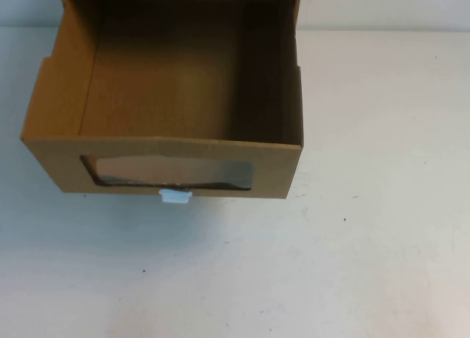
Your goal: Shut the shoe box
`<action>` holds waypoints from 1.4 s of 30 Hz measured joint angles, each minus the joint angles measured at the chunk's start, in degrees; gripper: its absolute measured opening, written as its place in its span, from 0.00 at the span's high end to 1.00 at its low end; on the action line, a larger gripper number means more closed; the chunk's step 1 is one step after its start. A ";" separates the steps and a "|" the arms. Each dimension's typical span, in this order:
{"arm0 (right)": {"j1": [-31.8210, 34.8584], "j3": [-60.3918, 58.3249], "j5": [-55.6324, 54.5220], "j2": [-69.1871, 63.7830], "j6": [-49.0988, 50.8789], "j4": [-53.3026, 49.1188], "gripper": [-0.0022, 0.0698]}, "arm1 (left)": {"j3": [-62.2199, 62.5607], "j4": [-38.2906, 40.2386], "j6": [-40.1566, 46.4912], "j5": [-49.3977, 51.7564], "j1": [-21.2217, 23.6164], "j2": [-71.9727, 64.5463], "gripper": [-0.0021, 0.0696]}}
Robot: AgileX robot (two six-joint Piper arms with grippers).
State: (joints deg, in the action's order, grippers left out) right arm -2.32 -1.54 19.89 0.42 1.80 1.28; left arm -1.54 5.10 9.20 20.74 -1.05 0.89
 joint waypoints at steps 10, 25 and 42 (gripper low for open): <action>0.00 0.00 0.00 0.00 0.00 0.00 0.99 | 0.00 20.91 -4.76 -6.54 0.00 0.00 0.98; 0.00 0.00 0.00 0.00 0.00 0.00 0.99 | 11.33 29.36 -3.26 -6.52 0.00 -4.91 0.98; 0.00 0.00 0.00 0.00 0.00 0.00 0.99 | 72.56 34.99 24.19 25.04 0.00 -61.48 0.98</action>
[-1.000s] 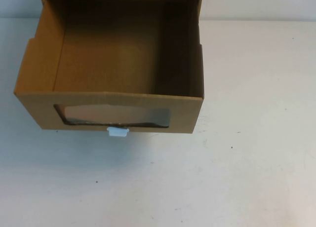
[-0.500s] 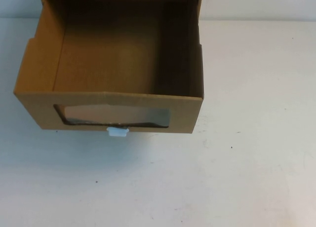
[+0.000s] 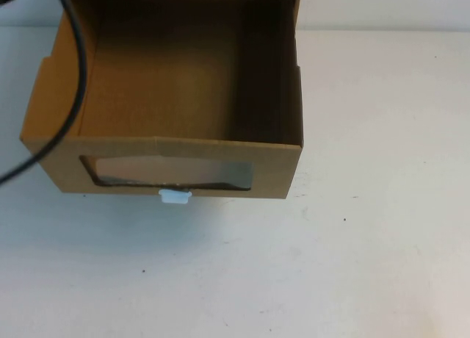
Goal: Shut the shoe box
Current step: Press the shoe box with left arm
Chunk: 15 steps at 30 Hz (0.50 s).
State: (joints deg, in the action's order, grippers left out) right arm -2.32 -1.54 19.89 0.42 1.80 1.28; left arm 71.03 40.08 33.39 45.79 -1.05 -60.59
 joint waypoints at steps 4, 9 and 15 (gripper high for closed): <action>0.00 0.00 0.00 0.00 0.00 0.00 0.99 | 15.08 0.38 1.27 5.85 0.00 -12.43 0.98; 0.00 0.00 0.00 0.00 0.00 0.00 0.99 | 31.76 0.38 1.42 12.49 0.00 -26.15 0.98; 0.00 0.00 0.00 0.00 0.00 0.00 0.99 | 45.05 0.38 0.98 17.01 0.00 -37.71 0.98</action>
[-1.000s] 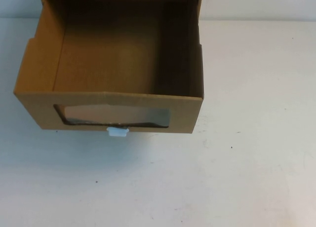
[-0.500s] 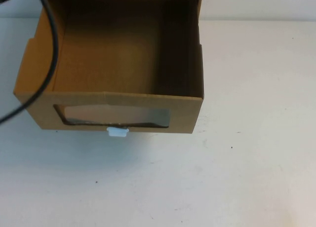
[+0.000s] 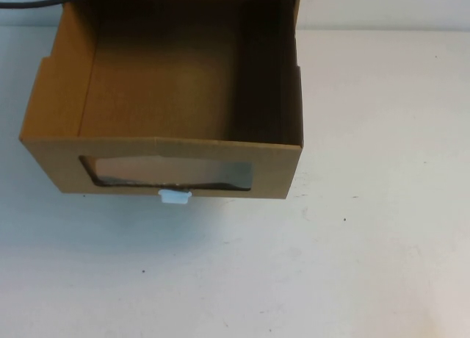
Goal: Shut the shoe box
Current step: Press the shoe box with left arm, then close the shoe box with your right arm
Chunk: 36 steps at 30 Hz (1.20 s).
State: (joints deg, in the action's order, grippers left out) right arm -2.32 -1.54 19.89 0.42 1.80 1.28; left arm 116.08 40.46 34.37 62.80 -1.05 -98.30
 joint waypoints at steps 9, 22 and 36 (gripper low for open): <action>0.00 0.00 0.00 0.00 0.00 0.00 0.99 | 6.43 0.04 -0.39 0.85 0.00 -11.26 0.98; 0.00 0.00 -16.83 0.00 0.00 17.26 0.99 | 6.79 0.04 0.12 0.85 0.00 -14.69 0.98; 0.00 14.04 5.93 -8.44 -2.59 29.73 0.99 | 6.87 0.33 1.31 -0.22 0.00 -15.16 0.98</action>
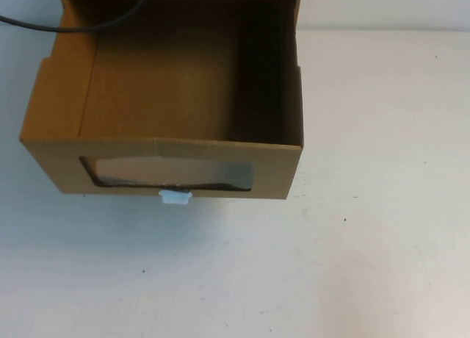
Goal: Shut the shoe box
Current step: Close the shoe box with your right arm
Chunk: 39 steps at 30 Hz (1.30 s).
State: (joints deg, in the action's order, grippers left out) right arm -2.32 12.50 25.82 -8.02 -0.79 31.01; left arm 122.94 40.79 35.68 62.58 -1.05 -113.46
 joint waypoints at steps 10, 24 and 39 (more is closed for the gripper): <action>0.00 24.76 24.45 -31.19 -18.57 4.05 0.99 | 0.00 0.00 0.12 0.18 0.00 0.00 0.98; -28.64 48.04 20.48 -55.84 -12.22 -3.20 0.99 | 0.00 0.00 0.12 0.18 0.00 0.00 0.98; -51.65 61.20 4.96 -77.92 5.20 -23.79 0.99 | 0.00 0.00 0.12 0.18 0.00 0.00 0.98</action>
State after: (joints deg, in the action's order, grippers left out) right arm -53.97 73.70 30.77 -85.94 4.41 7.21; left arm 122.94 40.79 35.81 62.77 -1.05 -113.46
